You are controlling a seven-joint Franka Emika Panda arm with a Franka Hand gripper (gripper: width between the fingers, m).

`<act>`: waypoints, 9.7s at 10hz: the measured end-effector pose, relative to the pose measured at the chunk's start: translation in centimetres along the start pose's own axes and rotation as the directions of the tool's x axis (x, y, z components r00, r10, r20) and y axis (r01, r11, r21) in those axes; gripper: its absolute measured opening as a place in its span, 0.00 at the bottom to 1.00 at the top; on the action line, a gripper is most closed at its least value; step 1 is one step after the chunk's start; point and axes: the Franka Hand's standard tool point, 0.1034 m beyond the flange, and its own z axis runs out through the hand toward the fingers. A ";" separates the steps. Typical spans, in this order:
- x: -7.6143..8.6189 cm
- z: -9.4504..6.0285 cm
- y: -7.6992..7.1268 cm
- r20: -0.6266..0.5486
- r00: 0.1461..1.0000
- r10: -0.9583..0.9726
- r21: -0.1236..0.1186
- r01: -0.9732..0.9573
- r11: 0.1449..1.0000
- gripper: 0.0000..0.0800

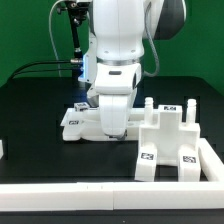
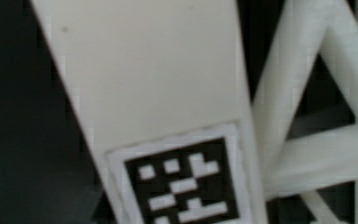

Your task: Assemble chair

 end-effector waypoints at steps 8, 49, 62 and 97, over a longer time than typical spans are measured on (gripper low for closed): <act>-3.4 -9.2 2.2 -0.017 0.988 0.154 -0.087 -0.154 0.984 0.39; 5.5 -11.0 6.3 -0.099 -0.188 0.977 0.086 -0.980 -0.180 0.39; 5.8 -9.7 8.2 -0.151 -0.059 0.987 0.081 -0.996 -0.047 0.80; -6.1 -6.9 -2.8 -0.083 0.989 0.124 -0.071 -0.130 0.989 0.81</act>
Offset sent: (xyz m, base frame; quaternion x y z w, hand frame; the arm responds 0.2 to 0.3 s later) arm 0.0303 -0.0185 0.0345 -0.0115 -0.0112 -0.1003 0.9948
